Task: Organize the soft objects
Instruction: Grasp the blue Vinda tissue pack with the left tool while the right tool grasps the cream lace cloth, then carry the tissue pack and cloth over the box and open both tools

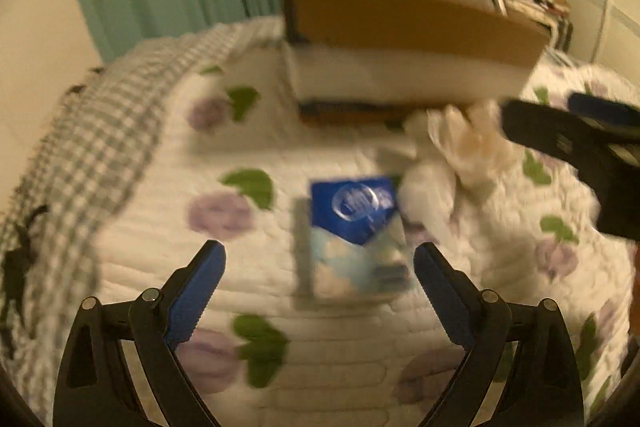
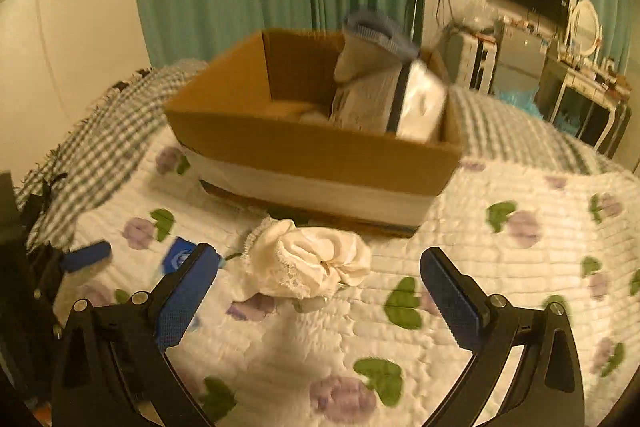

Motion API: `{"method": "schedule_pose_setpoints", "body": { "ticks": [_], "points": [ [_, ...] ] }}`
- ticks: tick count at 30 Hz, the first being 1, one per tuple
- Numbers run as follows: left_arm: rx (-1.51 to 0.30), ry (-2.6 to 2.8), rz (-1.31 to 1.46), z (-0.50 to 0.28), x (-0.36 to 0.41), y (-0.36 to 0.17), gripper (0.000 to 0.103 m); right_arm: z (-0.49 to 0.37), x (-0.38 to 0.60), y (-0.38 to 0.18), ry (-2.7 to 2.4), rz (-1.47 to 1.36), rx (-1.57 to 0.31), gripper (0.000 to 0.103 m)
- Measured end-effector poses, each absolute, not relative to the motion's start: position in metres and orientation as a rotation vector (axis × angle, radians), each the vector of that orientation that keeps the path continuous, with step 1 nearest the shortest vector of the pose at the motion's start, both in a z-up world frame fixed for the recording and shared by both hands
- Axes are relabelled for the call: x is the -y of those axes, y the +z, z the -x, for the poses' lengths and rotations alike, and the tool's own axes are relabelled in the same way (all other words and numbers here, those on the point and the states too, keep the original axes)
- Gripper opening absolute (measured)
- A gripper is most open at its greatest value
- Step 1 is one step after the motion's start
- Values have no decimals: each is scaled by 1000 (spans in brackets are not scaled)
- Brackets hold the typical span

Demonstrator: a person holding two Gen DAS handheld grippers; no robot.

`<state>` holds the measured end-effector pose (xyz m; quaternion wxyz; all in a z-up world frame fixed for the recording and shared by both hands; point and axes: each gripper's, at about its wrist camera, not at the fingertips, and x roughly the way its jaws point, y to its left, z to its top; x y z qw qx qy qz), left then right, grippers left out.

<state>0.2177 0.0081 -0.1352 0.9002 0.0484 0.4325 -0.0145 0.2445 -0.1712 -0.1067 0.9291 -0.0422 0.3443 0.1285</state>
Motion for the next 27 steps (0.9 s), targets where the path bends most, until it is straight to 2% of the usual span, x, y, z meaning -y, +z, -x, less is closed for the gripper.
{"method": "schedule_pose_setpoints", "body": {
  "ticks": [5,6,7,9,11,12,14,15,27],
  "points": [
    [-901,-45,-105,-226,-7,-151,95,-275,163,-143,275,90,-763,92],
    [-892,-47,-97,-228,-9,-151,92,-283,162,-150,278,94,-783,84],
    [-889,-52,-93,-228,-9,-150,84,-285,161,-155,278,95,-791,80],
    [-888,-73,-83,-228,-9,-151,78,-292,163,-161,292,79,-807,60],
    [-888,-89,-83,-227,-9,-149,67,-295,166,-163,313,55,-818,45],
    [-886,-95,-88,-226,-7,-149,65,-295,167,-162,320,49,-818,40],
    [-881,-101,-91,-223,-5,-148,54,-293,168,-161,318,53,-810,34],
    [-881,-106,-86,-221,-5,-146,51,-291,169,-160,321,56,-807,34],
    [-835,-125,-24,-182,-17,-112,51,-230,195,-128,292,-10,-746,30]
  ]
}}
